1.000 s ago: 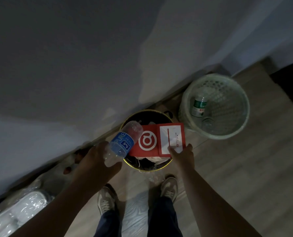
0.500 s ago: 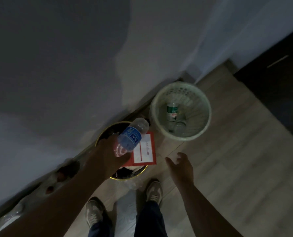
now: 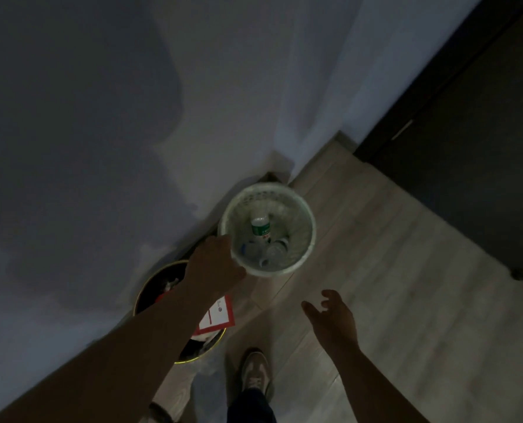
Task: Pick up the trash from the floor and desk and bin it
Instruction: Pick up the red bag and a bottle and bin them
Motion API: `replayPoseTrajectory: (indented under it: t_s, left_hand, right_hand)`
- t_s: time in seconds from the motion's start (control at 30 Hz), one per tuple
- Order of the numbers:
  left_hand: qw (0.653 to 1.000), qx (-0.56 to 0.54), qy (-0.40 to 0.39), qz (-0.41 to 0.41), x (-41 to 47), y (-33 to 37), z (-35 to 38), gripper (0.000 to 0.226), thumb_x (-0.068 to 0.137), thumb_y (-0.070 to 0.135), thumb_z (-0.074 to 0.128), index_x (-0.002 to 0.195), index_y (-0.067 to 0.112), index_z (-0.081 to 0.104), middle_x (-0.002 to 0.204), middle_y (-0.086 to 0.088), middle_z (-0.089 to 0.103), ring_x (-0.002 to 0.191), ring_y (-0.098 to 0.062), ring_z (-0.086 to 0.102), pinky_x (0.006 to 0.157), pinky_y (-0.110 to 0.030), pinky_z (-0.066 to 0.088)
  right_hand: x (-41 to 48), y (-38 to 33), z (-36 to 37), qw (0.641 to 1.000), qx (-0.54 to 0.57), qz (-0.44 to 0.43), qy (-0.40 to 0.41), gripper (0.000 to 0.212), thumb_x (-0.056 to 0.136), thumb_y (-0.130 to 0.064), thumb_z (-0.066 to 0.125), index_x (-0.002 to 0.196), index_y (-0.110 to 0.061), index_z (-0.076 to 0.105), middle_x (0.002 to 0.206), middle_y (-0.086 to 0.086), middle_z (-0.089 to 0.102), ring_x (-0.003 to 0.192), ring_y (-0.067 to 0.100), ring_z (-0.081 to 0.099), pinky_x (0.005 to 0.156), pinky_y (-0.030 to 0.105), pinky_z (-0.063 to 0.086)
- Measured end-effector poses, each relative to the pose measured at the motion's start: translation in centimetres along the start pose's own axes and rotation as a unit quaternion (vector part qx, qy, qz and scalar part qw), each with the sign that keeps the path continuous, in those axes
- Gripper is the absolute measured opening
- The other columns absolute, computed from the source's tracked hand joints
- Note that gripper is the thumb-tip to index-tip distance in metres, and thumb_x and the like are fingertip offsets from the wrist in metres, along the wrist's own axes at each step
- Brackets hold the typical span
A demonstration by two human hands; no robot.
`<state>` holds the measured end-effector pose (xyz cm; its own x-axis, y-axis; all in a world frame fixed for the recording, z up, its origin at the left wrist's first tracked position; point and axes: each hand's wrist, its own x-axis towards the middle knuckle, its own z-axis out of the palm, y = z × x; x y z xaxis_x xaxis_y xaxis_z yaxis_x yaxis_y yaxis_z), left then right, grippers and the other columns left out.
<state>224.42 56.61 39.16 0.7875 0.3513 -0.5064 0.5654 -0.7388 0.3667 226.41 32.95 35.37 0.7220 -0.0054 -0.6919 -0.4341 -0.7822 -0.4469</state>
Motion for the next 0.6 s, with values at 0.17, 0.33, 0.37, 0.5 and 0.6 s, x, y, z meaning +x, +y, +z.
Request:
replayPoseTrajectory:
  t_s: [0.17,0.33,0.37,0.5,0.6]
  left_hand:
    - [1.0,0.013,-0.017,0.014,-4.1,1.2,-3.0,0.035,0.092,0.035,0.053,0.116,0.01,0.056,0.096,0.003,0.049,0.088,-0.017,0.056,0.071,-0.023,0.039]
    - [0.993,0.045,0.016,0.108,-9.9,1.5,-7.4,0.043,0.089,0.039,0.049,0.113,0.006,0.062,0.111,-0.009,0.065,0.103,-0.021,0.061,0.084,-0.029,0.047]
    - [0.992,0.028,0.012,0.123,-11.1,1.4,-8.4,0.049,0.086,0.044,0.044,0.095,0.003,0.069,0.093,-0.009,0.07,0.088,-0.019,0.064,0.073,-0.029,0.05]
    - [0.982,0.05,0.018,0.183,-16.1,1.7,-14.4,0.041,0.07,0.041,0.048,0.079,0.007,0.07,0.073,-0.004,0.067,0.066,-0.02,0.067,0.052,-0.023,0.05]
    - [0.98,0.086,0.05,0.17,-20.2,2.2,-19.5,0.051,0.076,0.045,0.041,0.106,0.011,0.063,0.104,-0.008,0.063,0.097,-0.026,0.062,0.075,-0.026,0.045]
  right_hand:
    - [-3.0,-0.9,-2.1,1.0,-0.009,-0.016,0.004,0.055,0.087,-0.034,0.068,0.134,-0.014,0.048,0.131,0.012,0.059,0.115,0.024,0.059,0.091,0.033,0.05]
    - [-8.0,-3.4,-4.5,0.998,-0.038,-0.059,0.0,0.051,0.088,-0.033,0.067,0.132,-0.016,0.05,0.129,0.008,0.06,0.115,0.02,0.058,0.091,0.031,0.05]
    - [-9.2,-4.2,-5.0,0.996,-0.045,-0.075,0.003,0.05,0.087,-0.032,0.068,0.131,-0.016,0.051,0.127,0.008,0.06,0.113,0.019,0.059,0.089,0.029,0.05]
    - [-14.7,-8.3,-7.4,0.983,-0.105,-0.152,0.014,0.047,0.086,-0.031,0.069,0.128,-0.018,0.053,0.119,0.004,0.062,0.108,0.016,0.06,0.088,0.026,0.048]
    - [-19.4,-12.6,-9.8,0.959,-0.166,-0.228,0.027,0.045,0.083,-0.03,0.07,0.125,-0.018,0.057,0.115,0.004,0.065,0.105,0.018,0.061,0.089,0.027,0.048]
